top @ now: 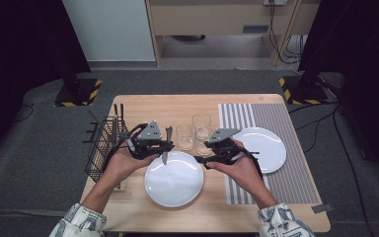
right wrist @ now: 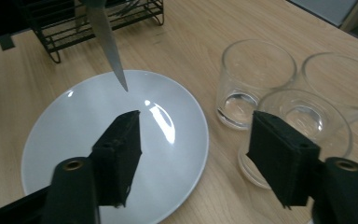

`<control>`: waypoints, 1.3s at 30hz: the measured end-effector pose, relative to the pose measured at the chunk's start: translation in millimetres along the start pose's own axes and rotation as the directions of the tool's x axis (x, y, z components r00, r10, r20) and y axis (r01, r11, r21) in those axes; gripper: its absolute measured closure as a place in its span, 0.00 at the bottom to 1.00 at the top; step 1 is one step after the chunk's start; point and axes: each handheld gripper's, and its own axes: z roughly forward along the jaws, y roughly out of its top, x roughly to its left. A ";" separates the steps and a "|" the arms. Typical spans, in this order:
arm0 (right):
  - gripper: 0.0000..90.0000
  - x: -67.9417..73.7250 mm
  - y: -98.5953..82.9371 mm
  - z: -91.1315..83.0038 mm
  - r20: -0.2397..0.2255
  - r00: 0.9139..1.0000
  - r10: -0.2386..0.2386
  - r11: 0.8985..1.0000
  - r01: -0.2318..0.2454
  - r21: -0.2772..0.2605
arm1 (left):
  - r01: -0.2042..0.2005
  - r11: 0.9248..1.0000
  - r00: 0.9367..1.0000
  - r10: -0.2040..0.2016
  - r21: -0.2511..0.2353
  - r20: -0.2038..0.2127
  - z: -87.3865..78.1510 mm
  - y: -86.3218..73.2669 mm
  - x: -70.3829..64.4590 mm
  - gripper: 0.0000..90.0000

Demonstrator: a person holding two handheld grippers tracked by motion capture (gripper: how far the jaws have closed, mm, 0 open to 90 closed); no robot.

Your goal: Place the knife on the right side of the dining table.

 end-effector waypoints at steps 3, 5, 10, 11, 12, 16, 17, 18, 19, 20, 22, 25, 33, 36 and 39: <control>0.48 3.5 5.1 -2.2 -0.015 1.000 -0.017 1.000 0.017 -0.019 | 0.006 1.000 1.000 -0.006 -0.001 0.005 1.3 -0.3 -0.8 0.92; 0.54 4.4 9.6 -3.5 -0.025 0.999 -0.035 0.999 0.035 -0.029 | 0.005 1.000 1.000 -0.005 0.015 0.005 5.9 -2.3 0.4 0.92; 0.62 2.6 15.8 -3.6 -0.035 0.998 -0.058 0.998 0.057 -0.022 | 0.009 1.000 1.000 -0.009 0.023 0.016 10.8 -4.2 0.4 0.92; 0.65 2.6 19.1 -4.5 -0.038 0.997 -0.066 0.998 0.066 -0.025 | 0.016 1.000 1.000 -0.016 0.019 0.020 12.3 -4.5 1.3 0.92; 0.67 2.7 20.8 -5.1 -0.039 0.997 -0.070 0.997 0.069 -0.024 | 0.017 1.000 1.000 -0.017 0.021 0.019 13.0 -4.4 2.0 0.92; 0.70 3.8 25.7 -7.3 -0.043 0.995 -0.085 0.996 0.084 -0.026 | 0.023 1.000 0.999 -0.023 0.020 0.023 15.5 -3.6 2.9 0.92; 0.72 5.1 28.8 -9.6 -0.055 0.994 -0.091 0.995 0.089 -0.036 | 0.013 1.000 0.999 -0.014 0.023 0.029 16.8 -2.3 3.0 0.92; 0.72 5.1 28.8 -9.6 -0.055 0.994 -0.091 0.995 0.089 -0.036 | 0.013 1.000 0.999 -0.014 0.023 0.029 16.8 -2.3 3.0 0.92; 0.74 6.6 31.8 -11.5 -0.063 0.993 -0.097 0.995 0.094 -0.045 | 0.012 1.000 0.999 -0.013 0.014 0.033 17.5 -0.5 3.7 0.92; 0.75 7.1 33.0 -12.7 -0.071 0.993 -0.099 0.994 0.095 -0.051 | 0.012 1.000 0.999 -0.013 0.014 0.033 17.5 -0.5 3.7 0.92; 0.75 8.3 35.1 -13.8 -0.076 0.992 -0.102 0.993 0.097 -0.067 | 0.010 1.000 0.999 -0.011 0.012 0.034 17.5 2.1 4.3 0.92; 0.75 9.8 38.3 -15.0 -0.079 0.992 -0.102 0.993 0.096 -0.075 | 0.004 1.000 0.999 -0.004 0.016 0.035 17.6 3.3 3.2 0.92; 0.75 13.0 44.5 -15.7 -0.098 0.990 -0.103 0.991 0.093 -0.099 | -0.006 1.000 0.999 0.006 0.016 0.033 16.3 7.3 1.9 0.92; 0.79 13.0 46.3 -16.2 -0.112 0.988 -0.103 0.990 0.090 -0.111 | -0.006 1.000 0.999 0.005 0.015 0.032 15.8 7.8 2.8 0.92; 0.81 13.4 50.0 -15.5 -0.130 0.986 -0.106 0.989 0.091 -0.114 | -0.005 1.000 0.999 0.005 0.011 0.032 14.9 7.9 2.7 0.92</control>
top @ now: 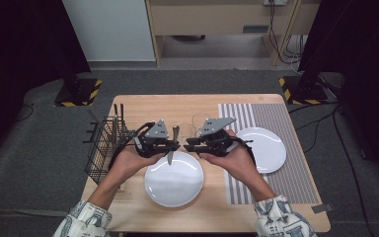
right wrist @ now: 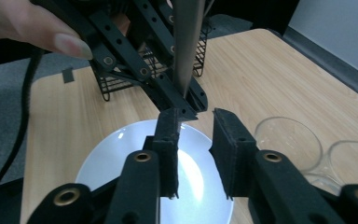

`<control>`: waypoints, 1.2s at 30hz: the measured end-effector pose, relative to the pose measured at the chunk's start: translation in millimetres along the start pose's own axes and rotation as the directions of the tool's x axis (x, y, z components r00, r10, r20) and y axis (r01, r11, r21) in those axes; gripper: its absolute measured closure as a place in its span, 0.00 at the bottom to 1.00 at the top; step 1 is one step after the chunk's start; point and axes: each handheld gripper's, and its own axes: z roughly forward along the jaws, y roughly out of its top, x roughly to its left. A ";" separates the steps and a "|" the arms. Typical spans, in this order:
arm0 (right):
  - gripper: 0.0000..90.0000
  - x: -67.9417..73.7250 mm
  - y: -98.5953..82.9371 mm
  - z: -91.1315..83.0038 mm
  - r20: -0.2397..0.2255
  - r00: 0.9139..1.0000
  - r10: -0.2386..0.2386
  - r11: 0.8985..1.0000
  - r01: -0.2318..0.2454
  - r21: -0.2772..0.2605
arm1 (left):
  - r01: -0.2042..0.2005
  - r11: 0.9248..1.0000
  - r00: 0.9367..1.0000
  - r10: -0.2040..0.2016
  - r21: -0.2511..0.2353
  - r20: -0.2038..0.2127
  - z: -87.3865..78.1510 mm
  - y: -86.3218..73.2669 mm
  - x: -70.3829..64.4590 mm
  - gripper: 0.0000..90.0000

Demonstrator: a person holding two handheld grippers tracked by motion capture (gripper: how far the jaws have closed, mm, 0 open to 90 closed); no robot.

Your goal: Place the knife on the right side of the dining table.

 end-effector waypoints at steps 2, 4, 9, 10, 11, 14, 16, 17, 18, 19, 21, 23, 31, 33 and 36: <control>0.81 0.4 3.5 2.1 -0.008 1.000 -0.004 1.000 0.004 -0.005 | -0.009 1.000 1.000 0.009 0.004 0.002 -1.2 0.2 -1.1 0.92; 0.80 1.7 7.6 4.3 -0.017 1.000 -0.012 1.000 0.012 -0.006 | -0.012 1.000 1.000 0.012 0.004 0.002 -1.4 0.1 -1.7 0.92; 0.72 4.6 15.8 9.7 -0.026 1.000 -0.016 1.000 0.016 -0.008 | -0.028 1.000 1.000 0.028 0.011 0.008 -0.5 -0.3 -3.9 0.92; 0.72 4.8 16.7 10.2 -0.031 0.999 -0.017 1.000 0.017 -0.013 | -0.029 1.000 1.000 0.028 0.007 0.013 -0.1 -0.3 -4.5 0.92; 0.72 4.8 16.7 10.2 -0.031 0.999 -0.017 1.000 0.017 -0.013 | -0.029 1.000 1.000 0.028 0.007 0.013 -0.1 -0.3 -4.5 0.92; 0.73 6.1 19.2 12.3 -0.050 0.998 -0.024 1.000 0.023 -0.017 | -0.035 0.999 0.999 0.034 0.017 0.021 2.2 -0.5 -5.9 0.92; 0.75 6.7 19.7 14.3 -0.053 0.998 -0.024 1.000 0.023 -0.018 | -0.036 0.999 0.999 0.035 0.020 0.024 2.9 -0.6 -5.9 0.92; 0.75 7.1 19.8 15.4 -0.058 0.998 -0.025 1.000 0.024 -0.016 | -0.038 0.999 0.999 0.037 0.027 0.029 4.8 -0.5 -5.8 0.92; 0.75 7.3 20.0 16.8 -0.056 0.998 -0.028 1.000 0.028 -0.012 | -0.034 0.999 0.999 0.033 0.024 0.034 5.8 -0.5 -6.5 0.92; 0.76 7.3 20.3 17.7 -0.056 0.998 -0.032 0.999 0.032 -0.007 | -0.034 0.999 0.999 0.033 0.024 0.034 5.8 -0.5 -6.5 0.92; 0.80 6.9 20.4 18.7 -0.060 0.998 -0.032 0.999 0.031 -0.008 | -0.045 0.999 0.998 0.044 0.025 0.043 7.0 -0.1 -7.9 0.92; 0.88 6.5 20.4 18.8 -0.056 0.998 -0.032 0.999 0.032 -0.009 | -0.051 0.998 0.998 0.050 0.024 0.047 7.5 -0.2 -9.0 0.92; 0.91 6.1 20.2 17.3 -0.061 0.997 -0.046 0.999 0.045 -0.016 | -0.032 0.999 0.998 0.033 -0.022 0.061 6.2 -4.9 -8.4 0.91; 0.91 6.2 21.1 16.5 -0.064 0.997 -0.049 0.999 0.048 -0.020 | -0.020 0.999 0.998 0.021 -0.033 0.052 5.4 -6.5 -8.7 0.88; 0.91 4.1 22.5 13.8 -0.066 0.997 -0.042 0.999 0.040 -0.030 | -0.011 0.999 0.999 0.013 -0.044 0.041 4.7 -10.1 -8.5 0.80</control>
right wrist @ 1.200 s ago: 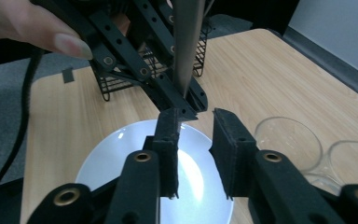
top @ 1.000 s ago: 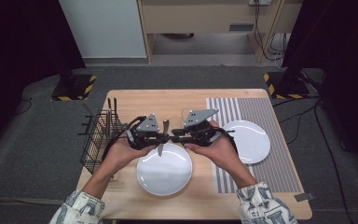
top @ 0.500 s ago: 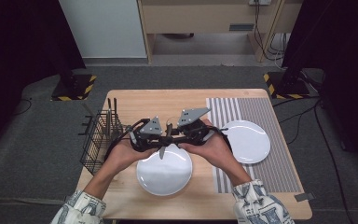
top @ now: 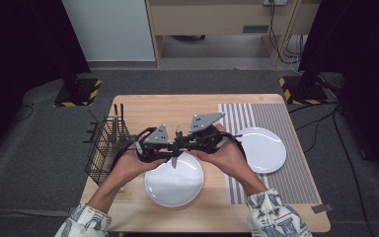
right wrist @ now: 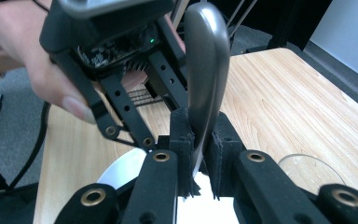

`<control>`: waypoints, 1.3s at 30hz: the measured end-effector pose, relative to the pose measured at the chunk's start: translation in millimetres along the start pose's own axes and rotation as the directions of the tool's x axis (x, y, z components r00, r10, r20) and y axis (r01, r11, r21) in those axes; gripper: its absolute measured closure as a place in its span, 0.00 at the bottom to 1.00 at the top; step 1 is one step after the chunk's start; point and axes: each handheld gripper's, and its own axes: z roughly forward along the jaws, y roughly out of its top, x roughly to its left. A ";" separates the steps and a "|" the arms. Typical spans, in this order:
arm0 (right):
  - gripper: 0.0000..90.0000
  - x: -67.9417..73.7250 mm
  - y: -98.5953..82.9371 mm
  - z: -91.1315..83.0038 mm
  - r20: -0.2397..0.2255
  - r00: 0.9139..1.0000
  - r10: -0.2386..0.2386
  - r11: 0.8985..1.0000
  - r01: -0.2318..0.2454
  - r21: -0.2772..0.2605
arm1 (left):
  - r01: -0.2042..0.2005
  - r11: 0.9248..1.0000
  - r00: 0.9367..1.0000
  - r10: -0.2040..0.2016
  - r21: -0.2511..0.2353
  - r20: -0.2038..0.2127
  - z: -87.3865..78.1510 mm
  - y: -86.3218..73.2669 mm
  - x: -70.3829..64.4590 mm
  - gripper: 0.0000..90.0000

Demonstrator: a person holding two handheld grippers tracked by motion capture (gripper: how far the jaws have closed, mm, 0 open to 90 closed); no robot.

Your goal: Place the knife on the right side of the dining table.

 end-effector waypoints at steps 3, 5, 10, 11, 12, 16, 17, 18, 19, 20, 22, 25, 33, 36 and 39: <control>0.91 -1.5 0.7 -2.4 0.001 1.000 0.012 1.000 -0.012 -0.011 | 0.016 1.000 1.000 -0.016 -0.013 -0.004 1.0 -3.1 0.3 0.73; 0.91 -2.9 1.3 -5.9 0.003 1.000 0.021 1.000 -0.021 -0.021 | 0.019 1.000 1.000 -0.019 -0.008 -0.012 4.7 -8.4 0.4 0.69; 0.92 -4.4 2.5 -10.8 0.003 1.000 0.029 0.999 -0.029 -0.032 | 0.041 0.999 0.999 -0.041 0.005 -0.007 14.9 -18.6 1.8 0.62; 0.92 -4.1 2.8 -11.5 0.004 1.000 0.026 0.999 -0.026 -0.032 | 0.041 0.999 0.999 -0.041 0.005 -0.007 14.9 -18.6 1.8 0.61; 0.92 -4.1 2.8 -11.5 0.004 1.000 0.026 0.999 -0.026 -0.032 | 0.044 0.999 0.999 -0.044 0.009 -0.008 16.5 -20.4 2.3 0.61; 0.92 -2.3 3.3 -13.8 0.000 1.000 0.026 0.999 -0.026 -0.036 | 0.068 0.998 0.998 -0.068 -0.004 0.008 23.1 -26.0 3.2 0.63; 0.92 -2.3 3.3 -13.8 0.000 1.000 0.026 0.999 -0.026 -0.036 | 0.068 0.998 0.998 -0.068 -0.004 0.008 23.1 -26.0 3.2 0.64; 0.92 -2.0 3.4 -14.1 -0.003 1.000 0.028 0.999 -0.028 -0.038 | 0.079 0.997 0.997 -0.079 -0.003 0.020 25.9 -27.5 4.3 0.65; 0.92 -2.0 3.4 -14.1 -0.003 1.000 0.028 0.999 -0.028 -0.038 | 0.079 0.997 0.997 -0.079 -0.003 0.020 25.9 -27.5 4.3 0.67; 0.92 -1.9 3.5 -14.2 -0.005 1.000 0.029 0.999 -0.029 -0.038 | 0.077 0.997 0.997 -0.077 -0.001 0.022 27.3 -27.8 4.6 0.67; 0.92 -2.1 3.6 -14.6 -0.010 1.000 0.029 0.999 -0.029 -0.042 | 0.077 0.997 0.996 -0.077 -0.011 0.043 29.6 -28.9 5.5 0.76; 0.92 -2.9 2.4 -14.5 -0.007 1.000 0.027 0.999 -0.027 -0.042 | 0.078 0.997 0.996 -0.077 -0.020 0.054 29.5 -30.5 5.9 0.90; 0.86 -3.3 -3.8 -15.9 0.002 1.000 0.029 0.999 -0.029 -0.033 | 0.031 0.999 0.998 -0.030 -0.016 0.047 26.6 -35.0 -2.7 0.98; 0.85 -2.5 -3.7 -14.3 0.019 1.000 0.020 1.000 -0.020 -0.021 | 0.040 0.999 0.999 -0.040 -0.014 0.034 26.7 -35.3 -3.7 0.98; 0.82 0.0 -2.0 -13.0 0.051 0.999 -0.006 1.000 0.006 0.000 | 0.045 0.999 0.999 -0.045 -0.011 0.031 25.9 -36.4 -3.0 0.98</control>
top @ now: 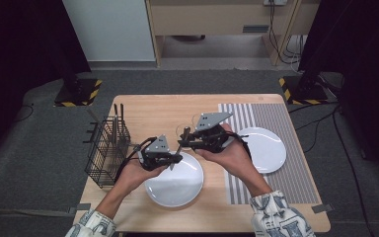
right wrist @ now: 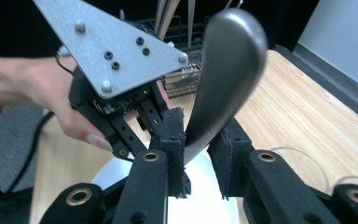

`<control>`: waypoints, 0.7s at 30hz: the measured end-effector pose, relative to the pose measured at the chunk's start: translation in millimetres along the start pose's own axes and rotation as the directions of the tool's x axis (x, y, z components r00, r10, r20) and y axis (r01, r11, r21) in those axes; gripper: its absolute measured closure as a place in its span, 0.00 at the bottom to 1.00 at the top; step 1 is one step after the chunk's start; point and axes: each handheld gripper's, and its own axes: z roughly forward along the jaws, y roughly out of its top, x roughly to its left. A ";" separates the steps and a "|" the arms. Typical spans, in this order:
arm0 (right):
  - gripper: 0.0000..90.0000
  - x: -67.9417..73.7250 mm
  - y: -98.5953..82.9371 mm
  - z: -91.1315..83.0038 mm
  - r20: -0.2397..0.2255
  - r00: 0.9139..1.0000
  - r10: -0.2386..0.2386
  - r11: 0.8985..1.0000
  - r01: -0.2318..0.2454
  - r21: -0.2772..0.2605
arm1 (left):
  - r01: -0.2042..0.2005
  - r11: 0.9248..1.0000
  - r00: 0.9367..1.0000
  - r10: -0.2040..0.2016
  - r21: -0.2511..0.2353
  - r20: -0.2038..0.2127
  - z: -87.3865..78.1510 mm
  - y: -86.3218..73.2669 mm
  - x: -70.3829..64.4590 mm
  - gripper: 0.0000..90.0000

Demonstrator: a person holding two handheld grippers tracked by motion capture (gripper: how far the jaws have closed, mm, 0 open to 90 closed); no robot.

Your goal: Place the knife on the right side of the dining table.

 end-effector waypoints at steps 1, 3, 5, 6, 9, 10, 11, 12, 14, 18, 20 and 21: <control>0.80 3.1 1.9 1.4 0.035 0.999 -0.032 0.999 0.032 0.027 | 0.005 1.000 1.000 -0.005 -0.001 -0.005 -0.2 -0.9 -0.1 0.98; 0.78 4.6 2.8 2.0 0.047 0.998 -0.047 0.998 0.045 0.037 | 0.007 1.000 1.000 -0.007 0.000 -0.001 -0.5 -1.5 0.1 0.98; 0.74 7.2 5.3 3.3 0.070 0.996 -0.059 0.998 0.056 0.035 | -0.004 1.000 1.000 0.004 0.013 -0.011 -1.7 -3.6 -1.3 0.98; 0.72 7.4 6.0 3.2 0.072 0.996 -0.058 0.998 0.056 0.031 | -0.010 1.000 1.000 0.010 0.023 -0.017 -1.8 -4.1 -2.4 0.98; 0.68 8.4 8.4 3.6 0.090 0.994 -0.061 0.998 0.058 0.033 | -0.011 1.000 1.000 0.012 0.029 -0.006 -2.7 -4.5 -4.9 0.98; 0.68 8.4 8.4 3.6 0.090 0.994 -0.061 0.998 0.058 0.033 | -0.011 1.000 1.000 0.012 0.029 -0.006 -2.7 -4.5 -4.9 0.98; 0.67 8.7 9.0 3.7 0.093 0.994 -0.061 0.998 0.058 0.034 | -0.015 0.999 1.000 0.016 0.031 -0.005 -3.1 -4.1 -5.6 0.98; 0.66 9.7 9.9 3.5 0.105 0.992 -0.068 0.997 0.064 0.041 | -0.014 0.999 1.000 0.015 0.031 -0.007 -3.6 -3.9 -6.0 0.98; 0.66 10.2 9.8 3.1 0.115 0.990 -0.078 0.996 0.072 0.048 | -0.019 0.999 1.000 0.020 0.033 -0.011 -5.6 -4.6 -5.6 0.99; 0.61 6.8 4.8 2.2 0.132 0.990 -0.051 0.997 0.043 0.065 | -0.022 0.999 1.000 0.022 0.041 -0.009 -6.6 -6.8 -6.4 0.99; 0.57 4.2 0.7 2.0 0.142 0.989 -0.038 0.997 0.029 0.066 | -0.018 0.999 1.000 0.018 0.041 0.000 -5.6 -8.3 -6.2 0.99; 0.57 3.3 -1.8 1.9 0.148 0.988 -0.034 0.997 0.024 0.070 | -0.018 0.999 1.000 0.018 0.041 0.000 -5.6 -8.3 -6.2 0.99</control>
